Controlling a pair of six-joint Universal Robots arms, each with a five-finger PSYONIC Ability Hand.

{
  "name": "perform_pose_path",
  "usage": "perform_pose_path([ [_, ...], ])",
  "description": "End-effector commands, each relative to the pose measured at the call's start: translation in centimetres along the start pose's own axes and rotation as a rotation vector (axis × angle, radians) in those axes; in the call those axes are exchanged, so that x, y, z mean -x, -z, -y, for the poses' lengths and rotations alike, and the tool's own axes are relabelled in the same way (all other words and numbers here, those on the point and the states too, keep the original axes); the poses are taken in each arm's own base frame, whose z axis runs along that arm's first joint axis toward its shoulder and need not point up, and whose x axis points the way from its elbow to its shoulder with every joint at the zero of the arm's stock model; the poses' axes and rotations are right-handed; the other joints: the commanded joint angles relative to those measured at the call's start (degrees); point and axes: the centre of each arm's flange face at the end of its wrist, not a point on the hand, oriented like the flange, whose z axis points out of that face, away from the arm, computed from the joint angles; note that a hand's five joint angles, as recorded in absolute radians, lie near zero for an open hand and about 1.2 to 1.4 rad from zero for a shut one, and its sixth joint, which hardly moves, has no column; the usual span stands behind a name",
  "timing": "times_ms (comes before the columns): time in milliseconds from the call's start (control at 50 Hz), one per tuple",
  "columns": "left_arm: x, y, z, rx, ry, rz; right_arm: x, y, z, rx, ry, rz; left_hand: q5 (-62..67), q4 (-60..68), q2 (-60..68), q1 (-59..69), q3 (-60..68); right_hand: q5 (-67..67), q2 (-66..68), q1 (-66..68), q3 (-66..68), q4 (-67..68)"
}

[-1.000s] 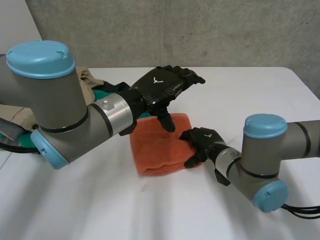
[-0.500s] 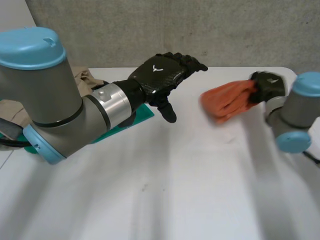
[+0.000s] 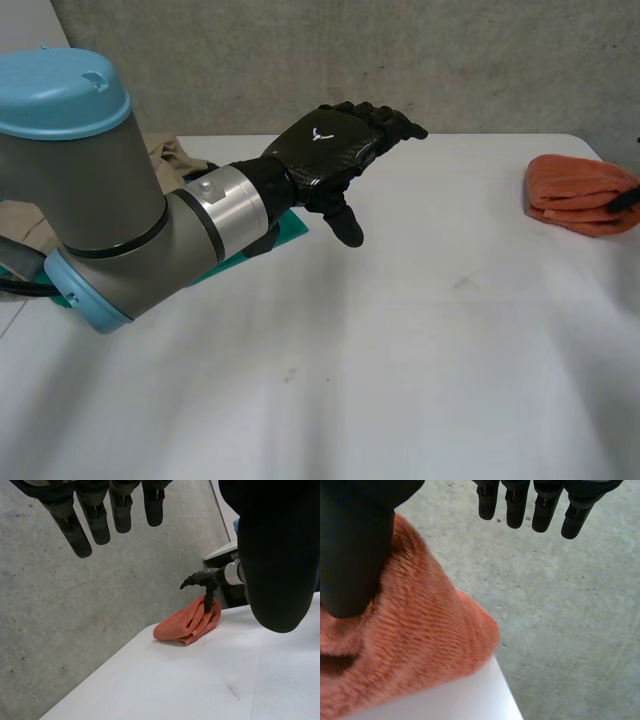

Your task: Fold the laundry.

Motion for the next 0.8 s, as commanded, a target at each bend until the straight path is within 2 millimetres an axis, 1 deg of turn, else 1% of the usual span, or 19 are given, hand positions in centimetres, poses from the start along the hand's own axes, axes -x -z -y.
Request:
perform_pose_path([
  [20, -0.1, 0.1, -0.3, 0.009, 0.007, -0.002, -2.3, -0.2, -0.1, 0.010, 0.130, -0.096, -0.19, 0.94, 0.70, 1.82, 0.31, -2.95, -2.14, -2.84, -2.09, -2.16],
  [120, -0.2, 0.1, -0.5, 0.015, 0.011, -0.003, -3.5, -0.8, 0.3, -0.036, 0.368, -0.209, -0.19, 0.94, 0.70, 1.82, 0.31, -2.95, -2.14, -2.84, -2.09, -2.16],
  [200, -0.2, 0.1, -0.5, 0.015, 0.012, -0.002, -2.7, -0.8, 0.0, -0.051, 0.427, -0.201, -0.19, 0.94, 0.70, 1.82, 0.31, -2.95, -2.14, -2.84, -2.09, -2.16],
  [260, -0.2, 0.1, -0.4, 0.014, 0.011, -0.001, -1.7, -0.3, 1.0, -0.063, 0.424, -0.164, -0.19, 0.94, 0.70, 1.82, 0.31, -2.95, -2.14, -2.84, -2.09, -2.16],
  [340, -0.1, 0.2, -0.2, 0.009, 0.008, 0.003, 0.7, 1.4, 2.8, -0.072, 0.388, -0.083, -0.19, 0.94, 0.70, 1.82, 0.31, -2.95, -2.14, -2.84, -2.09, -2.16],
  [360, -0.1, 0.2, -0.1, 0.008, 0.007, 0.003, 1.3, 2.3, 4.1, -0.085, 0.364, -0.061, -0.19, 0.94, 0.70, 1.82, 0.31, -2.95, -2.14, -2.84, -2.09, -2.16],
  [420, 0.1, 0.5, 0.8, -0.013, -0.005, 0.021, 2.3, 4.1, 6.4, -0.122, 0.325, -0.026, -0.19, 0.94, 0.70, 1.82, 0.31, -2.95, -2.14, -2.84, -2.09, -2.16],
  [440, 0.3, 0.7, 1.2, -0.021, -0.011, 0.031, 2.8, 5.5, 8.0, -0.160, 0.309, 0.007, -0.02, 1.11, 0.87, 1.98, 0.48, -2.95, -2.14, -2.84, -2.09, -2.16],
  [480, 1.0, 1.0, 2.1, -0.040, -0.022, 0.079, 3.4, 6.9, 9.4, -0.198, 0.307, 0.056, -0.02, 1.11, 0.87, 1.98, 0.48, -2.95, -2.14, -2.84, -2.09, -2.16],
  [520, 1.9, 1.3, 2.9, -0.055, -0.029, 0.132, 4.9, 9.3, 10.6, -0.236, 0.308, 0.153, -0.02, 1.11, 0.87, 1.98, 0.48, -2.95, -2.14, -2.84, -2.09, -2.16],
  [560, 4.6, 2.1, 4.0, -0.078, -0.046, 0.260, 6.2, 11.0, 11.2, -0.257, 0.309, 0.221, -0.02, 1.11, 0.87, 1.98, 0.48, -2.95, -2.14, -2.84, -2.09, -2.16],
  [580, 5.7, 2.5, 4.3, -0.086, -0.056, 0.310, 7.5, 12.7, 11.5, -0.256, 0.313, 0.294, -0.02, 1.11, 0.87, 1.98, 0.48, -2.95, -2.14, -2.84, -2.09, -2.16],
  [600, 6.9, 2.9, 4.7, -0.094, -0.065, 0.365, 8.2, 13.6, 11.5, -0.249, 0.317, 0.329, 0.15, 1.28, 1.04, 2.15, 0.65, -2.95, -2.14, -2.84, -2.09, -2.16],
  [620, 9.4, 3.9, 5.2, -0.106, -0.083, 0.474, 8.8, 14.5, 11.4, -0.239, 0.315, 0.367, 0.15, 1.28, 1.04, 2.15, 0.65, -2.95, -2.14, -2.84, -2.09, -2.16],
  [680, 13.2, 5.2, 5.2, -0.096, -0.115, 0.605, 10.5, 17.7, 11.1, -0.162, 0.311, 0.471, 0.15, 1.28, 1.04, 2.15, 0.65, -2.95, -2.14, -2.84, -2.09, -2.16],
  [700, 15.4, 6.0, 4.8, -0.072, -0.152, 0.676, 10.7, 18.2, 11.0, -0.144, 0.311, 0.482, 0.32, 1.44, 1.21, 2.32, 0.82, -2.95, -2.14, -2.84, -2.09, -2.16],
  [740, 17.6, 6.7, 3.7, -0.021, -0.210, 0.729, 11.3, 19.9, 10.6, -0.074, 0.323, 0.519, 0.15, 1.28, 1.04, 2.15, 0.65, -2.95, -2.14, -2.84, -2.09, -2.16],
  [760, 20.0, 7.5, 1.9, 0.061, -0.283, 0.778, 11.4, 20.3, 10.5, -0.059, 0.329, 0.528, 0.15, 1.28, 1.04, 2.15, 0.65, -2.95, -2.14, -2.84, -2.09, -2.16],
  [800, 21.9, 7.9, -0.1, 0.142, -0.352, 0.806, 11.6, 21.1, 9.9, -0.015, 0.346, 0.549, 0.15, 1.28, 1.04, 2.15, 0.65, -2.95, -2.14, -2.84, -2.09, -2.16],
])
